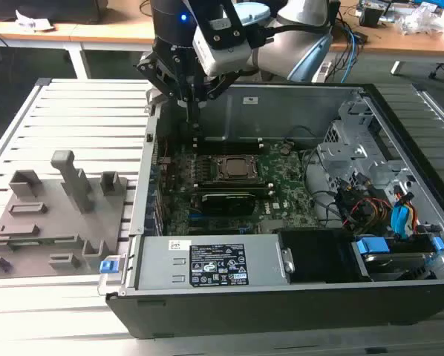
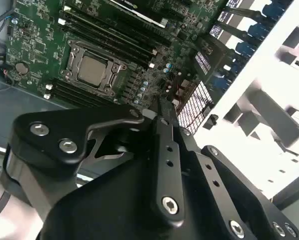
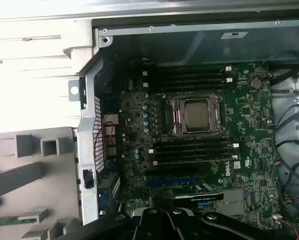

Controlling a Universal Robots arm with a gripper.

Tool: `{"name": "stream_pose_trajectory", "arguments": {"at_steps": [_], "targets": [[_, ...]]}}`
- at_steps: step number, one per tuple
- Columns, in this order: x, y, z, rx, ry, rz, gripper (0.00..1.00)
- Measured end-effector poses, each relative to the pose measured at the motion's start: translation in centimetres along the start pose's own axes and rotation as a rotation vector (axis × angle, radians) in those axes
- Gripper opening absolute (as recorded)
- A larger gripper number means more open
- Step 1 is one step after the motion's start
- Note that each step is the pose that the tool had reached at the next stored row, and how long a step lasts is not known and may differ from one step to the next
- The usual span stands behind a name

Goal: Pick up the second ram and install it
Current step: 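Reach for the second ram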

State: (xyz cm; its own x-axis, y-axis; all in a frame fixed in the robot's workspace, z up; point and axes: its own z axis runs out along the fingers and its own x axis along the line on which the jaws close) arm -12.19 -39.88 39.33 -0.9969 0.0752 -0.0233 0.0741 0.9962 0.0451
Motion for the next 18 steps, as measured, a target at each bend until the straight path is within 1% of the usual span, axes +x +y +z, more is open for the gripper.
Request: {"name": "stream_pose_trajectory", "arguments": {"at_steps": [2, 3, 4, 13, 14, 16, 18], "targets": [[1.0, -0.07, -0.03, 0.0, -0.0002, 0.0, 0.11], [1.8, -0.14, -0.05, 0.0, -0.0004, 0.0, 0.11], [2.33, -0.17, -0.06, 0.0, -0.0005, 0.0, 0.11], [3.74, -0.28, -0.02, -0.0004, -0.0004, 0.0, 0.11], [4.01, -0.3, 0.0, -0.0004, -0.0004, 0.0, 0.11], [4.85, -0.36, 0.02, -0.0002, -0.0004, 0.0, 0.11], [5.44, -0.4, 0.02, -0.0002, -0.0004, 0.0, 0.11]]}}
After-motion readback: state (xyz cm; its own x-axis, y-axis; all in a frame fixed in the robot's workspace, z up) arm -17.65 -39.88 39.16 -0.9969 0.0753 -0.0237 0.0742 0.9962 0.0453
